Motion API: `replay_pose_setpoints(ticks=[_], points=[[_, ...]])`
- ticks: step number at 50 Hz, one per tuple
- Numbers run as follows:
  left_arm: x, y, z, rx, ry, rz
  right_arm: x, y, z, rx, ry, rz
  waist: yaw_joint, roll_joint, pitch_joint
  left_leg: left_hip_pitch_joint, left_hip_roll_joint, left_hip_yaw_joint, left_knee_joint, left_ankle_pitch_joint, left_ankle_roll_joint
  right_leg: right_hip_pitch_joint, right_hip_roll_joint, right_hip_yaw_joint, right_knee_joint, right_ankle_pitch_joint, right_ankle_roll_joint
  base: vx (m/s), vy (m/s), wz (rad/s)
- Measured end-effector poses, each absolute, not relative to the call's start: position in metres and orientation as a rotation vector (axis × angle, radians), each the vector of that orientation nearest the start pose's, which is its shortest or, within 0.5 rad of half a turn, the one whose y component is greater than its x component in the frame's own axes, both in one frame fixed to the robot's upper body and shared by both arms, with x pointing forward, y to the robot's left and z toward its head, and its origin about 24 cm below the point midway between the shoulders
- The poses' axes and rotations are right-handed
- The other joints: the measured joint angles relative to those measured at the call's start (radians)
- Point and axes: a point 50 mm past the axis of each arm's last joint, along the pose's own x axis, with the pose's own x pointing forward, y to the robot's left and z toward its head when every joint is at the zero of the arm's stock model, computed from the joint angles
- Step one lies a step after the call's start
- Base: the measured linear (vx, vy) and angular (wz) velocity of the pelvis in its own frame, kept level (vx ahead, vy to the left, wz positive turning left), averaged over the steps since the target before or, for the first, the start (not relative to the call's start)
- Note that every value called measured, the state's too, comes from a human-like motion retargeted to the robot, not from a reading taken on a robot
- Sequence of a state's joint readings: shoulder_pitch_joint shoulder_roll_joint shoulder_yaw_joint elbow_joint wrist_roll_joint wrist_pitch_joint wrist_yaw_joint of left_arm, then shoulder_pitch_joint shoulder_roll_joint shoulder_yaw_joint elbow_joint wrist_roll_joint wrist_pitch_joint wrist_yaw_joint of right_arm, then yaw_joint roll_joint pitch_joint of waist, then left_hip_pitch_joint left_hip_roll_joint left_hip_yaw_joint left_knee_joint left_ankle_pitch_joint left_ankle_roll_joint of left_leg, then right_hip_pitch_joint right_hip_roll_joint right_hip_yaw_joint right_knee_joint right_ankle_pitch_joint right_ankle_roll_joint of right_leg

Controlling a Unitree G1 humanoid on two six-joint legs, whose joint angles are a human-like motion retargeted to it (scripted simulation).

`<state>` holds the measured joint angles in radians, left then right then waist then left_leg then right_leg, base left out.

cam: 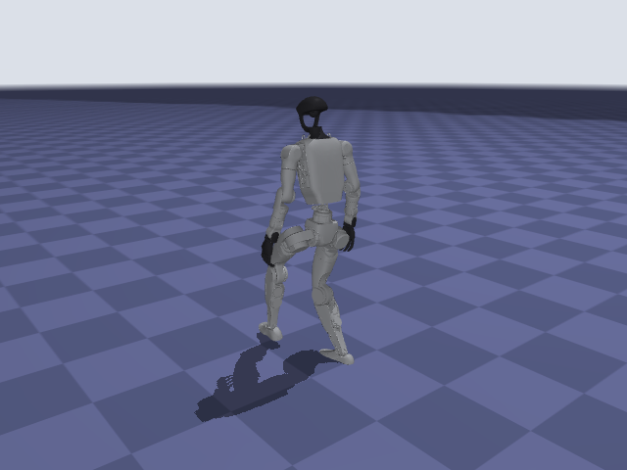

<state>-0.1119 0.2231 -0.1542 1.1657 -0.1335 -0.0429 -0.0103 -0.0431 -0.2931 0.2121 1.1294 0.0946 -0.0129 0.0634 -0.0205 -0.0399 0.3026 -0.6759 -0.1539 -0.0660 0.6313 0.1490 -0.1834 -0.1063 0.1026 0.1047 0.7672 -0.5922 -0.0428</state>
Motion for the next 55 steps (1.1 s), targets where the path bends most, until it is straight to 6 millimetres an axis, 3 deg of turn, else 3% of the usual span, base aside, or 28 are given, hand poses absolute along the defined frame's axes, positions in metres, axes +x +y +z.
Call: replay_pose_setpoints(ticks=[10,21,27,35,39,42,45,48,50,53,55], points=[[0.144,0.214,-0.148,0.145,1.038,0.029,0.126,-0.239,-0.147,-0.211,1.099,-0.006,-0.001,-0.002,-0.012,0.009,0.023,0.042,0.100,-0.027,0.044,0.059,0.026,0.050,-0.002,-0.015,-0.004,0.19,0.00,-0.39],[0.167,0.221,-0.134,0.154,0.933,0.073,0.148,-0.240,-0.138,-0.211,1.021,-0.024,0.004,-0.001,-0.021,-0.038,0.074,0.103,0.177,-0.198,0.141,0.103,0.056,0.095,-0.078,0.023,0.038,0.25,0.01,-0.36],[0.169,0.223,-0.132,0.118,0.911,0.132,0.154,-0.238,-0.137,-0.209,1.015,-0.037,0.029,0.000,-0.031,-0.079,0.095,0.130,0.233,-0.315,0.207,0.104,0.045,0.061,-0.096,0.084,0.072,0.36,0.02,-0.39],[0.146,0.221,-0.144,0.064,0.994,0.162,0.153,-0.241,-0.139,-0.221,1.046,-0.041,0.055,-0.002,-0.050,-0.047,0.079,0.174,0.221,-0.407,0.294,0.102,-0.013,0.017,-0.086,0.343,0.166,0.38,0.10,-0.20],[0.128,0.216,-0.152,0.035,1.054,0.147,0.151,-0.246,-0.139,-0.225,1.061,-0.043,0.032,-0.003,-0.051,-0.005,0.033,0.182,0.193,-0.444,0.328,0.066,0.010,0.054,0.016,0.670,0.298,0.35,0.11,0.13],[0.121,0.215,-0.155,0.014,1.080,0.140,0.151,-0.250,-0.137,-0.220,1.059,-0.052,0.014,0.013,-0.043,0.028,0.030,0.160,0.191,-0.486,0.333,0.005,0.052,0.000,0.141,0.895,0.305,0.38,-0.03,-0.01],[0.118,0.214,-0.156,-0.008,1.084,0.141,0.151,-0.253,-0.136,-0.214,1.056,-0.068,-0.015,0.032,-0.030,0.061,0.018,0.148,0.188,-0.527,0.349,-0.111,0.035,-0.061,0.318,0.997,0.305,0.41,0.09,-0.05],[0.116,0.214,-0.156,-0.011,1.077,0.151,0.144,-0.253,-0.139,-0.209,1.070,-0.087,-0.060,0.063,-0.017,0.097,0.007,0.134,0.200,-0.573,0.371,-0.262,-0.004,-0.078,0.490,0.936,0.305,0.47,0.22,0.09],[0.121,0.214,-0.154,-0.010,1.062,0.158,0.140,-0.255,-0.140,-0.218,1.080,-0.103,-0.106,0.069,-0.015,0.135,-0.038,0.129,0.161,-0.576,0.385,-0.392,-0.072,-0.052,0.574,0.796,0.303,0.54,0.27,0.42],[0.127,0.218,-0.151,0.004,1.039,0.174,0.128,-0.254,-0.145,-0.244,1.117,-0.102,-0.160,0.082,-0.011,0.227,-0.062,0.113,0.096,-0.589,0.377,-0.563,-0.174,-0.078,0.550,0.590,0.211,0.61,0.11,0.25],[0.133,0.222,-0.148,0.015,1.016,0.181,0.119,-0.253,-0.149,-0.256,1.149,-0.094,-0.186,0.096,-0.002,0.306,-0.056,0.097,0.049,-0.604,0.364,-0.641,-0.199,-0.105,0.450,0.541,0.177,0.66,-0.03,0.13]])
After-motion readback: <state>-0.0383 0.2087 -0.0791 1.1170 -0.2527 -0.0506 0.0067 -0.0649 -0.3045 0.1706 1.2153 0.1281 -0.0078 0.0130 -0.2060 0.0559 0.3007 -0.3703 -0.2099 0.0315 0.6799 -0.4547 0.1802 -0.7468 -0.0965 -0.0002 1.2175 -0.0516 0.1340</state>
